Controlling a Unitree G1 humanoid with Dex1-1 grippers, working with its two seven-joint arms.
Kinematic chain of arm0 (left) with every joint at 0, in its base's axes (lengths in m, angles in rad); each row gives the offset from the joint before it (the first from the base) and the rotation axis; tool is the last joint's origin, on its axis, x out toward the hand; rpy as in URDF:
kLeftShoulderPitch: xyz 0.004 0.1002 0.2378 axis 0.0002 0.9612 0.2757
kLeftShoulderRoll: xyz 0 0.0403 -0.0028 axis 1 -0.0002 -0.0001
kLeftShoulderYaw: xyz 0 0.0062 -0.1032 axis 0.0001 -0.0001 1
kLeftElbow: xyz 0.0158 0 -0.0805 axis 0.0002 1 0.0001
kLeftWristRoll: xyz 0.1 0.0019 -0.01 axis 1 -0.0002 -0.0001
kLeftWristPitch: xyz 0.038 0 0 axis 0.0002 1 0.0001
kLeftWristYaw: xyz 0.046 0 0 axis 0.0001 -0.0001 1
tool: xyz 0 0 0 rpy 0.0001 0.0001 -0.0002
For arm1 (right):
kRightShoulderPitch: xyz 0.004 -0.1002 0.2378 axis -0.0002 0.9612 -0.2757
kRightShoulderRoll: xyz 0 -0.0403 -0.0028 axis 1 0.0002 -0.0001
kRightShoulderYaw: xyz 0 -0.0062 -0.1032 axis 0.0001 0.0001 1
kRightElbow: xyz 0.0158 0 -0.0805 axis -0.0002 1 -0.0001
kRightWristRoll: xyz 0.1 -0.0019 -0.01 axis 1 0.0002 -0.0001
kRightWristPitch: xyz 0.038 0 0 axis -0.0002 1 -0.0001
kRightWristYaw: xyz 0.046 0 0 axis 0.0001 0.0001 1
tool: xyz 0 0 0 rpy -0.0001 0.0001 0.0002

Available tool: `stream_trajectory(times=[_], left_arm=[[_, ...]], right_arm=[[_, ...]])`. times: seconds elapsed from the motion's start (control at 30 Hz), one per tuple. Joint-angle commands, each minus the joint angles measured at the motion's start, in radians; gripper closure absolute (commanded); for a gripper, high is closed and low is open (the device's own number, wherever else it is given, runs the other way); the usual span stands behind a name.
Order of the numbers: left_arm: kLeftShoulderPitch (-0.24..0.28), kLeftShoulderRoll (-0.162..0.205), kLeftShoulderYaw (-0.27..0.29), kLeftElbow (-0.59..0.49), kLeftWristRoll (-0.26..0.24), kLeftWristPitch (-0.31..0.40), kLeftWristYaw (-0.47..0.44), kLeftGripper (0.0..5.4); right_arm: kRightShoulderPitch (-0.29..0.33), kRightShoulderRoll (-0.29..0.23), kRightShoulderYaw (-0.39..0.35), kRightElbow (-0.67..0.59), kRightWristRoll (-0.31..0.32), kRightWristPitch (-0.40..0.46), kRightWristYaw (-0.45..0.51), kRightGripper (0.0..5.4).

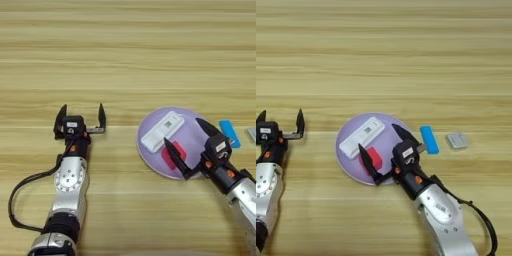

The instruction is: Move the objects on the table

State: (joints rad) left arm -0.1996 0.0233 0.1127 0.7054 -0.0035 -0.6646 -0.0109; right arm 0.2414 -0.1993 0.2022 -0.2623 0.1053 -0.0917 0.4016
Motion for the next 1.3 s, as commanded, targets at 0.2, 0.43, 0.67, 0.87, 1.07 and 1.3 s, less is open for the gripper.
stream_trajectory(times=[0.2, 0.43, 0.67, 0.87, 1.07, 1.3], left_arm=[[-0.007, 0.009, -0.003, 0.008, 0.003, -0.006, 0.004, 0.03], [-0.005, 0.009, -0.002, 0.006, 0.002, -0.007, 0.004, 0.03], [-0.004, 0.009, -0.002, 0.004, 0.002, -0.007, 0.004, 0.03], [-0.006, 0.008, -0.002, 0.007, 0.003, -0.006, 0.006, 0.03], [-0.009, 0.008, -0.001, 0.012, 0.000, -0.007, 0.005, 0.03], [-0.009, 0.006, -0.002, 0.008, 0.000, -0.005, 0.006, 0.03]], right_arm=[[-0.019, 0.007, 0.047, 0.033, -0.051, 0.024, -0.014, 0.00], [-0.027, 0.009, 0.053, 0.057, -0.074, 0.041, -0.031, 0.00], [-0.032, 0.010, 0.048, 0.070, -0.078, 0.066, -0.040, 0.00], [-0.036, 0.012, 0.053, 0.082, -0.077, 0.089, -0.043, 0.00], [-0.040, 0.011, 0.054, 0.088, -0.077, 0.105, -0.044, 0.00], [-0.043, 0.011, 0.054, 0.097, -0.074, 0.113, -0.043, 0.00]])
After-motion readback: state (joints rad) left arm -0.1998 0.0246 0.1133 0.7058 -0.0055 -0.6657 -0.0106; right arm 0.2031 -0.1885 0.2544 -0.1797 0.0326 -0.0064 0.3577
